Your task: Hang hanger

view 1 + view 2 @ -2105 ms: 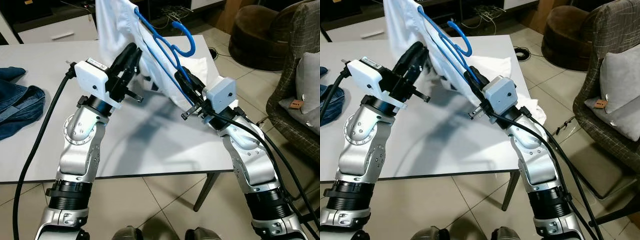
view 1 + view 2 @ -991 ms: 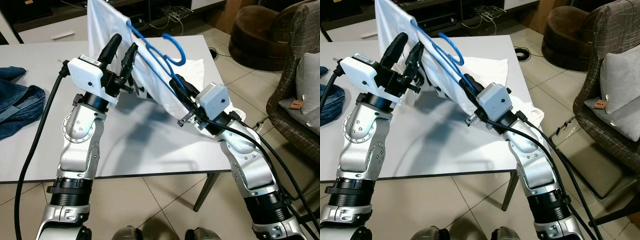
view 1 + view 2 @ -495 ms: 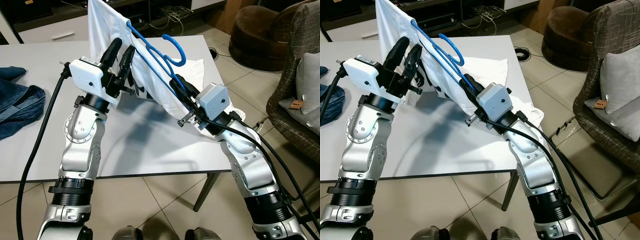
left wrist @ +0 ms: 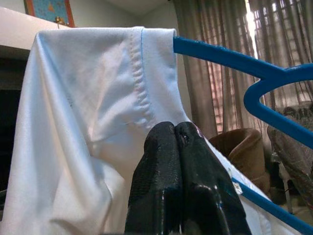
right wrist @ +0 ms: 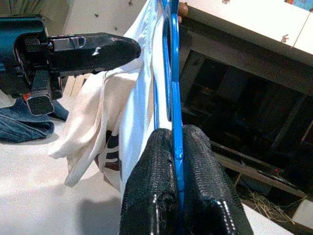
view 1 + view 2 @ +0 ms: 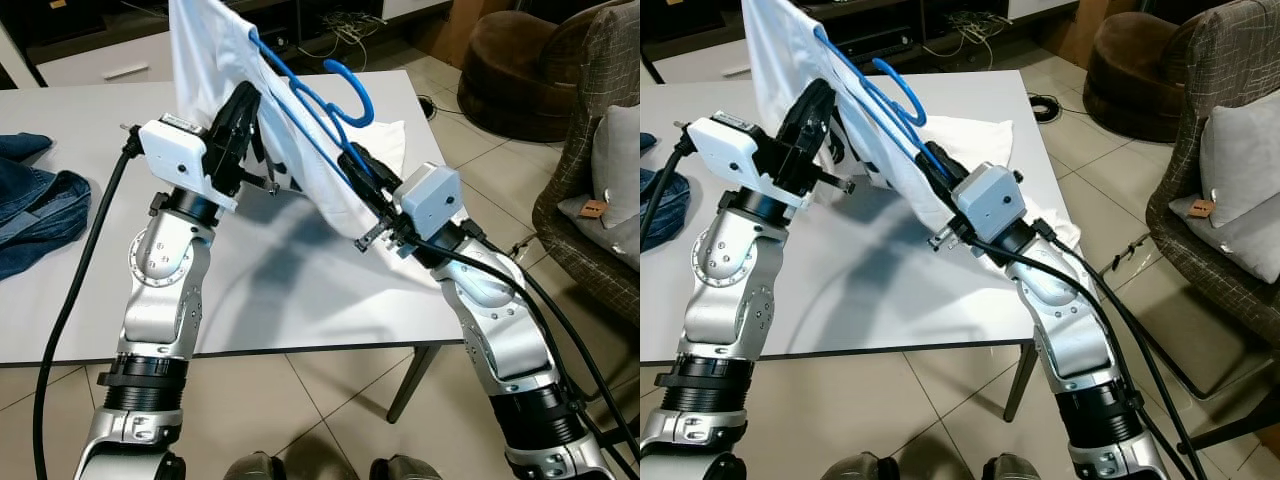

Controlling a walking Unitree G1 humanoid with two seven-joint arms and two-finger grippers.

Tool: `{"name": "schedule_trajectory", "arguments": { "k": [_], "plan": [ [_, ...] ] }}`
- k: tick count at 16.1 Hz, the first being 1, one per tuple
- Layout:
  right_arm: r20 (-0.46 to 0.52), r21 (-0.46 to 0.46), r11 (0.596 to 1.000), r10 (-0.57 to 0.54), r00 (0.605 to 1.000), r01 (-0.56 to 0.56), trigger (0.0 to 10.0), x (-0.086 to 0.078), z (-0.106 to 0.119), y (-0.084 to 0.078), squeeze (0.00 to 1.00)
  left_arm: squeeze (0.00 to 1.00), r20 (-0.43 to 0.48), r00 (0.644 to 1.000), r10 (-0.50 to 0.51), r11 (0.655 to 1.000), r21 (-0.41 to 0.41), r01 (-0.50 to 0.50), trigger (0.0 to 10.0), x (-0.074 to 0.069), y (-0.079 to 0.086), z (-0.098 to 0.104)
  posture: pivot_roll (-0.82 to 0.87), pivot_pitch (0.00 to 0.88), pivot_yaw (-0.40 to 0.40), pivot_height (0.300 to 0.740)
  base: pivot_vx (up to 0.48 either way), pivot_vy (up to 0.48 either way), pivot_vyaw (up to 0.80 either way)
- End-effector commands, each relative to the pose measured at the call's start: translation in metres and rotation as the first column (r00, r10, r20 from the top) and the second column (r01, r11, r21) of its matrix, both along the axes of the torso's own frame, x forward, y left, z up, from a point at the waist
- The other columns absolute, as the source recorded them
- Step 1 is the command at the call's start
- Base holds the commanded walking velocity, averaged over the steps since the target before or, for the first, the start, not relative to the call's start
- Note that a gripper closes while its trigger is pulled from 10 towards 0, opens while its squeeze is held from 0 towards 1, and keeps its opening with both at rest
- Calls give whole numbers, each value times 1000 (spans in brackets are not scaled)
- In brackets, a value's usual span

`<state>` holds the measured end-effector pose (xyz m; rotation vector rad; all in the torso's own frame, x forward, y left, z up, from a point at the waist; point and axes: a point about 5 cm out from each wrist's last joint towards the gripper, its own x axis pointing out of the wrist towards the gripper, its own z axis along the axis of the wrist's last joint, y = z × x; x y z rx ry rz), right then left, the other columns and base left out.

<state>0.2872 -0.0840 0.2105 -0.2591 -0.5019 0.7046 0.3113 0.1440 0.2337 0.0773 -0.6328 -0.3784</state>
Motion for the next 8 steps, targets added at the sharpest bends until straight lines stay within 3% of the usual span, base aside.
{"name": "schedule_trajectory", "arguments": {
  "k": [1, 8],
  "plan": [
    [45, 13, 1000, 27, 999, -27, 10000, -4, 9, 4, 0, 0, 5, 1000, -3, 1000, 4, 3, 0, 1, 1, 2, -79, 53, 54, 740, 0, 0, 0],
    [53, -2, 1000, 29, 998, -29, 10000, -5, 9, 7, 0, 0, 27, 1000, -10, 1000, 14, 9, 0, -1, -2, 4, -76, 54, 52, 740, 0, 0, 0]
  ]
}}
